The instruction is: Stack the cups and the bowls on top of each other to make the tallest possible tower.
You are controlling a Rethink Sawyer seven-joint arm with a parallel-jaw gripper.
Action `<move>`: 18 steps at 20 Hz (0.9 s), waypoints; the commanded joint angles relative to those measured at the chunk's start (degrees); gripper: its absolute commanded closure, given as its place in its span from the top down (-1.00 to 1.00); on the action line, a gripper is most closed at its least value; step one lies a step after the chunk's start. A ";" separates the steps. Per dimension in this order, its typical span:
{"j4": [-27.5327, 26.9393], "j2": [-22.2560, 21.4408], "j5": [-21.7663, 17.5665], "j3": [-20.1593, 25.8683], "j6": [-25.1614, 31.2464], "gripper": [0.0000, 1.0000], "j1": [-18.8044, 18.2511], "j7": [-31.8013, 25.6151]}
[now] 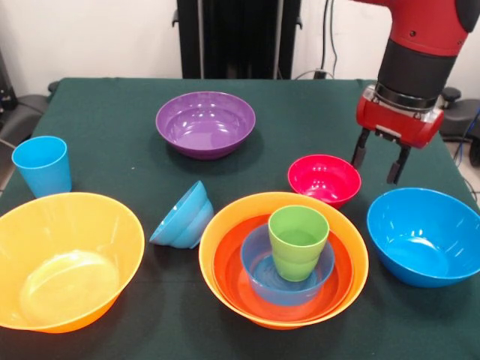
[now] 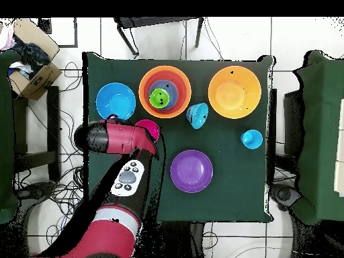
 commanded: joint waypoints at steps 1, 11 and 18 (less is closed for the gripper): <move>-2.83 7.13 5.53 1.69 0.64 1.00 2.24 16.12; -5.06 9.92 10.19 -1.09 3.40 1.00 4.90 20.46; -4.22 7.37 9.08 -2.10 6.47 1.00 5.54 20.43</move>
